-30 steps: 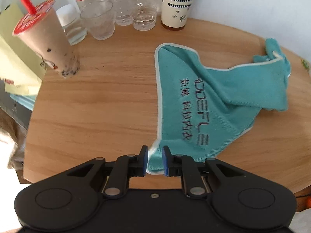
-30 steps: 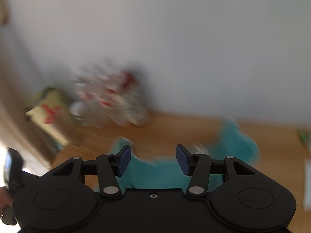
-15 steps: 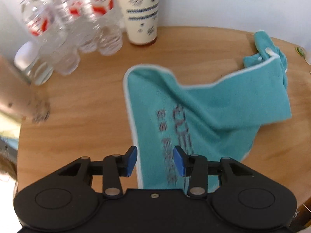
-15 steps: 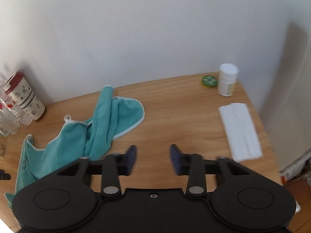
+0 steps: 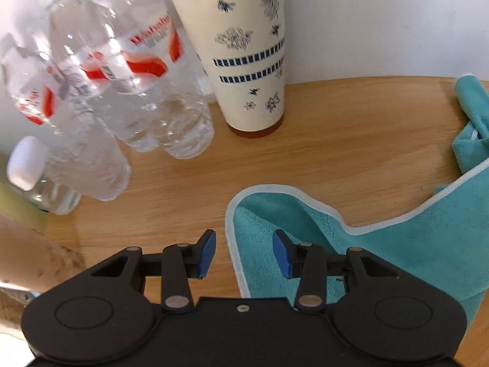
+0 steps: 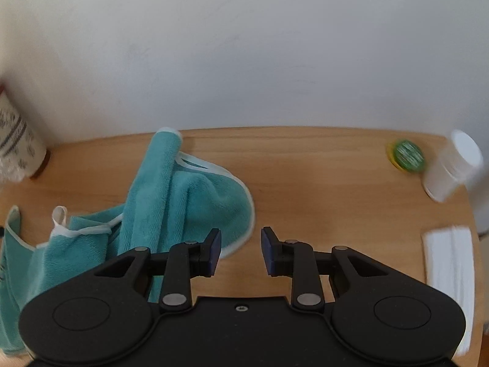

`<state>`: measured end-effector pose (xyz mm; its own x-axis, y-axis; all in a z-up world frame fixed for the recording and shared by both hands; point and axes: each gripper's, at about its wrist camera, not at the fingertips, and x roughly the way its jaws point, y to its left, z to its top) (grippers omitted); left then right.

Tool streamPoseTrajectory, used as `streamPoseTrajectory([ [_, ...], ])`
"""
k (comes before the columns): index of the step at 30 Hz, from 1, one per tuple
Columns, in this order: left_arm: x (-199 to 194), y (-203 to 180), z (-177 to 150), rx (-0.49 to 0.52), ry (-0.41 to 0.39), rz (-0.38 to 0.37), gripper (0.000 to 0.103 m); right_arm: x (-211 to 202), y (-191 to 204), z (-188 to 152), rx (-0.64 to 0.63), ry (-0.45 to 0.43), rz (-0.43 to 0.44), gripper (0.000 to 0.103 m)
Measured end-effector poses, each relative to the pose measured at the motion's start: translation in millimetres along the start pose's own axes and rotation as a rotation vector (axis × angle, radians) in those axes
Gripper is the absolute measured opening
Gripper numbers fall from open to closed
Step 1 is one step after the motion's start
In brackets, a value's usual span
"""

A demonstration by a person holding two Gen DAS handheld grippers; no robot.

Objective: Fold towel

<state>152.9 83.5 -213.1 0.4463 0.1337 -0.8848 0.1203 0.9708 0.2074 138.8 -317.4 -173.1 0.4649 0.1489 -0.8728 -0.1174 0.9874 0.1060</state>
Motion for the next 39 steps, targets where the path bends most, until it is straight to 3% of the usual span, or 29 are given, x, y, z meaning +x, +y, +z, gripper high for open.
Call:
streamPoseTrajectory([
  [7, 7.5, -14.8, 3.4, 0.140, -0.032, -0.012, 0.044, 16.4, 4.7, 6.1, -0.088, 0.027, 0.014, 0.032],
  [10, 8.7, -17.6, 5.2, 0.170, -0.025, -0.020, 0.044, 21.7, 9.2, 5.7, -0.123, 0.053, 0.016, 0.020],
  [11, 9.1, -18.0, 5.9, 0.176, -0.019, -0.023, 0.039, 22.4, 9.3, 6.0, -0.123, 0.058, 0.030, 0.006],
  [13, 9.7, -22.8, 8.1, 0.210, -0.005, -0.020, 0.027, 22.0, 9.5, 6.7, -0.106, 0.079, 0.031, 0.006],
  [14, 10.8, -27.0, 8.4, 0.236, -0.001, 0.001, 0.014, 19.8, 9.1, 6.2, -0.099, 0.084, 0.024, 0.005],
  [16, 14.7, -34.3, 7.7, 0.282, 0.004, 0.059, 0.011, 12.3, 6.6, 3.2, -0.082, 0.083, 0.013, 0.004],
  [20, 17.7, -29.0, 9.8, 0.234, 0.019, 0.072, 0.011, -19.1, -0.7, -8.3, -0.039, 0.055, 0.004, 0.004],
  [26, 24.5, -18.8, 10.5, 0.233, 0.060, 0.152, 0.011, -68.0, -14.0, -20.9, 0.037, 0.019, -0.036, 0.004],
  [34, 33.2, 10.1, 3.2, 0.196, 0.122, 0.271, 0.009, -156.5, -22.2, -71.1, 0.088, 0.013, -0.140, 0.004],
  [39, 35.6, 19.2, 2.1, 0.211, 0.132, 0.300, 0.009, -184.1, -26.9, -109.4, 0.111, 0.059, -0.240, 0.004],
])
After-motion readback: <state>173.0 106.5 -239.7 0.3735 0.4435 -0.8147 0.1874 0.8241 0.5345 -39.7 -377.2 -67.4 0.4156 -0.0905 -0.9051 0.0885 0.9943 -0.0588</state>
